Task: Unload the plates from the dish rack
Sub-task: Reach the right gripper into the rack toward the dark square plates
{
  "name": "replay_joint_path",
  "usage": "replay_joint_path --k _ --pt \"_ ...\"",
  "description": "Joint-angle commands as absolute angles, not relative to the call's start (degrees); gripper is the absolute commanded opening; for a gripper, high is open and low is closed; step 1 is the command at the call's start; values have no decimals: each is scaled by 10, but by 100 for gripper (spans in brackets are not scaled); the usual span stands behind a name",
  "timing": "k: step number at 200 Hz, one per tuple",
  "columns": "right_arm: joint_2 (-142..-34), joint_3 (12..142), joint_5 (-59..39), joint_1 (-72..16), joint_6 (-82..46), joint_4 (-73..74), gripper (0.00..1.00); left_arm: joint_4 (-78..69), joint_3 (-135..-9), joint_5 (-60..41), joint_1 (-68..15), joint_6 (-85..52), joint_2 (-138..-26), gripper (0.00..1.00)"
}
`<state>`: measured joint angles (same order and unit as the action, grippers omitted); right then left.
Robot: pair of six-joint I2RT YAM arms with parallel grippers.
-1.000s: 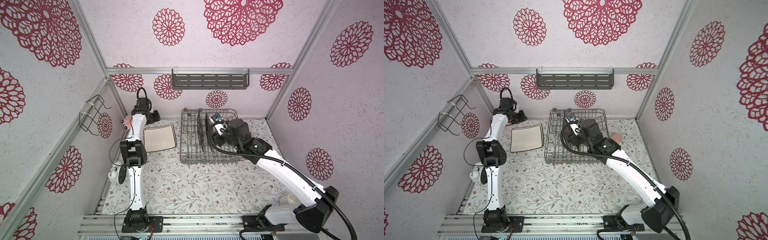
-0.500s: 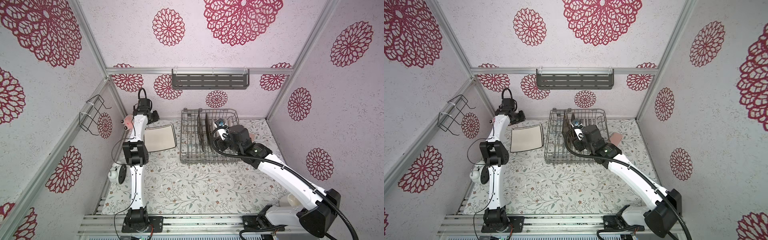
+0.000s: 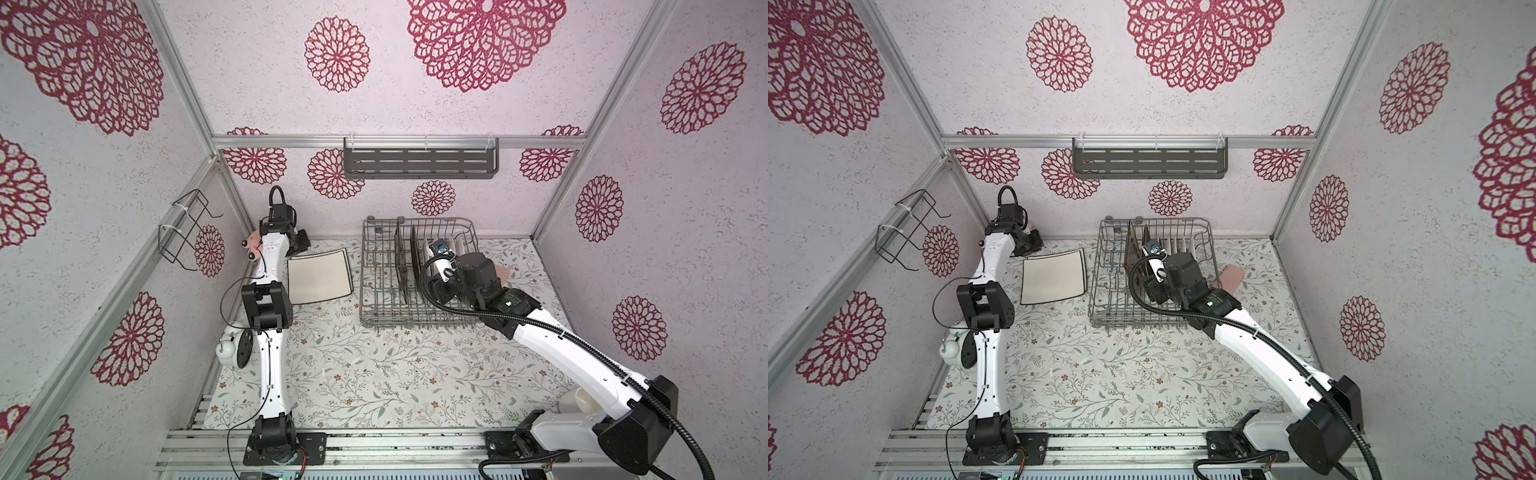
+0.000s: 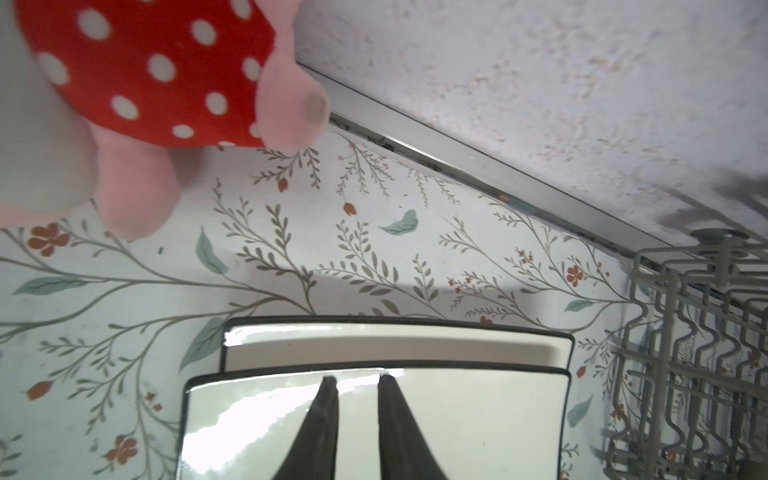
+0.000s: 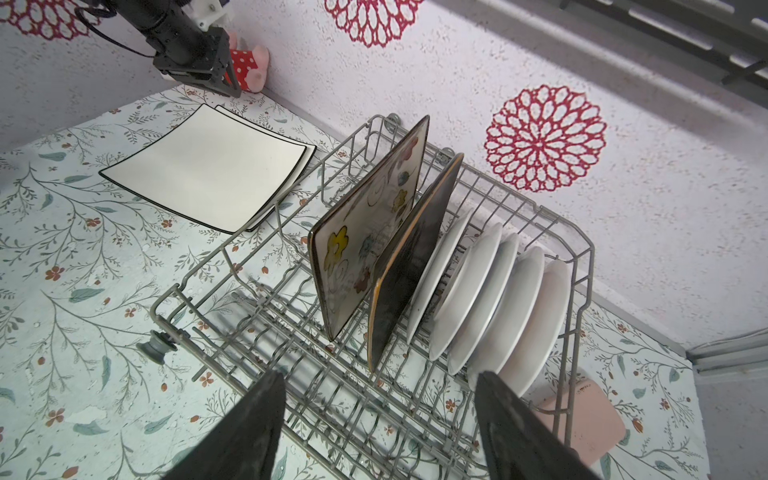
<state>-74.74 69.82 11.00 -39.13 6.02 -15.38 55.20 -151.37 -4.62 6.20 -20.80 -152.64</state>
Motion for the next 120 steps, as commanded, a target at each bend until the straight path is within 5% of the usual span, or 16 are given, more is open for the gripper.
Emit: replay_joint_path --k 1,100,120 --pt "-754 705 104 -388 46 -136 76 552 -1526 -34 68 -195 -1541 21" --pt "-794 719 67 -388 39 -127 78 543 -1531 -34 85 -174 -1570 21" --pt "-804 717 57 -388 36 -114 79 514 -1480 -52 86 -168 -1534 34"
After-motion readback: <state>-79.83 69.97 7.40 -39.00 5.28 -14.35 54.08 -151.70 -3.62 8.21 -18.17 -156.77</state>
